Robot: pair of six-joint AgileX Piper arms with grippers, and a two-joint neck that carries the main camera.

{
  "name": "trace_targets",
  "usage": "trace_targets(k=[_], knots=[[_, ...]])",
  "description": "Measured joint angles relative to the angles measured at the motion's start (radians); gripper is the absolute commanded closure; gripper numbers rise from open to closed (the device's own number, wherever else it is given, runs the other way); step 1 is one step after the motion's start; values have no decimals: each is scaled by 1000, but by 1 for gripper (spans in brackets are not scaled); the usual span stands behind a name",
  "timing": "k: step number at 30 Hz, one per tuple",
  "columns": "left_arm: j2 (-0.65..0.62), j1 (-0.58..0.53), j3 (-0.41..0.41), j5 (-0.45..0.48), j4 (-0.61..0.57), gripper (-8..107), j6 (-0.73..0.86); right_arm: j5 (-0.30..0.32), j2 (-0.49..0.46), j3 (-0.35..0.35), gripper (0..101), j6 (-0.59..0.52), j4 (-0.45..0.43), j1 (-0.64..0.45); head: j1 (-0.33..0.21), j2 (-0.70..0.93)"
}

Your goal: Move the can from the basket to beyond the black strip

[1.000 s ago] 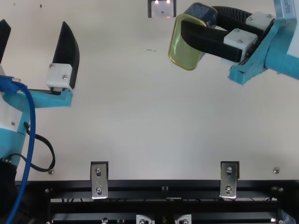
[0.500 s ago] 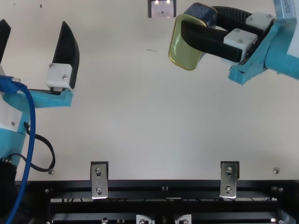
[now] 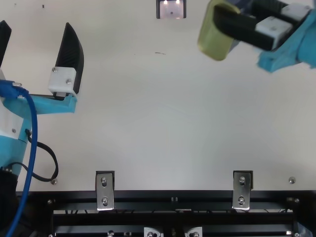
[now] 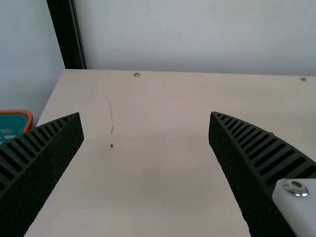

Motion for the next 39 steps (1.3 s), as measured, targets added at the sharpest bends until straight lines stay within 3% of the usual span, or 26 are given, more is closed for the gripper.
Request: trace_targets(k=[6, 21, 31, 39], knots=[[0, 0, 0, 0, 0, 9, 0, -14, -2, -11, 101, 30, -60, -85, 0, -61], [0, 0, 0, 0, 0, 9, 0, 25, 16, -62, 101, 61, -186, -354, 5, -133], [0, 0, 0, 0, 0, 9, 0, 27, 88, -155, 101, 78, -306, -526, 15, -133], [0, 0, 0, 0, 0, 9, 0, 7, 162, -261, 101, 119, -457, -614, 20, -128]])
